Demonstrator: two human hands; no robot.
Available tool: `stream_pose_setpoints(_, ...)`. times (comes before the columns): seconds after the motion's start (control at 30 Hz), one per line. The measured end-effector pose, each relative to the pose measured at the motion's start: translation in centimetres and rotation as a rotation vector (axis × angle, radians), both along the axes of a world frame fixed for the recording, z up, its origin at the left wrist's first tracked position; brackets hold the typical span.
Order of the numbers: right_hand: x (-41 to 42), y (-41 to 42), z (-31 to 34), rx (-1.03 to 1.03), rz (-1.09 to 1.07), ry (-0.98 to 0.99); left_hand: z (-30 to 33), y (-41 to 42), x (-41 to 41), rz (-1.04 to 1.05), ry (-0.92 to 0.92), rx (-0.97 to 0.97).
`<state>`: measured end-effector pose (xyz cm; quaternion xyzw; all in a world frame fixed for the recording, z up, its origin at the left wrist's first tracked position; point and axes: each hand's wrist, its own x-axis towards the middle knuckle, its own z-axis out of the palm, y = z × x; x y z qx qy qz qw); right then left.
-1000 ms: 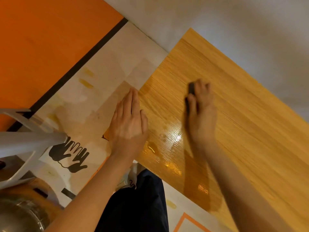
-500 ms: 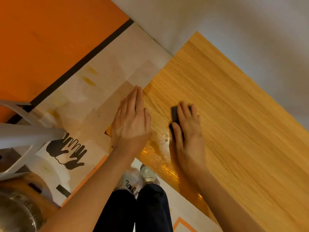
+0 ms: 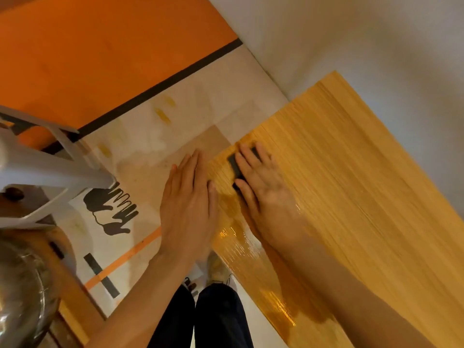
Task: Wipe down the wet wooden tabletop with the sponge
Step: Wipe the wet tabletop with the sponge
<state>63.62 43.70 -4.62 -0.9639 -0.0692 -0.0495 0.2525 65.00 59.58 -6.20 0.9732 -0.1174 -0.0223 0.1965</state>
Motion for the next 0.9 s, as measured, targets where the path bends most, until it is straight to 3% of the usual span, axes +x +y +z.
stream_pose_setpoints(0.1, 2.2, -4.5, 0.0, -0.02, 0.092, 0.069, -0.2, -0.3, 0.2, 0.017, -0.002, -0.014)
stream_pose_setpoints(0.2, 5.0, -8.4, 0.2, 0.029, -0.218, 0.073, -0.3, -0.6, 0.3, 0.043, -0.021, -0.026)
stream_pose_setpoints(0.27, 5.6, -6.7, 0.1, 0.078, -0.382, 0.07, -0.4, -0.8, 0.4, 0.058, -0.031, -0.033)
stream_pose_setpoints(0.33, 4.9, -2.8, -0.1, 0.067, -0.252, 0.063, -0.4, -0.9, 0.3, 0.062, -0.033, -0.041)
stream_pose_setpoints(0.47, 4.3, -0.2, -0.7, -0.059, 0.231, 0.001, -0.3, -1.0, 0.4, 0.063, -0.037, -0.032)
stream_pose_setpoints(0.67, 9.5, -8.3, 0.3, -0.041, -0.017, 0.074, -0.5, -0.8, 0.4, 0.071, -0.02, -0.028)
stream_pose_setpoints(0.83, 8.8, -1.4, -0.2, -0.132, 0.332, 0.007, -0.3, -0.8, 0.2, 0.09, -0.025, -0.058)
stream_pose_setpoints(0.9, 9.5, -2.0, 0.4, -0.148, 0.423, 0.071, -0.2, -0.7, 0.2, 0.084, -0.013, -0.065)
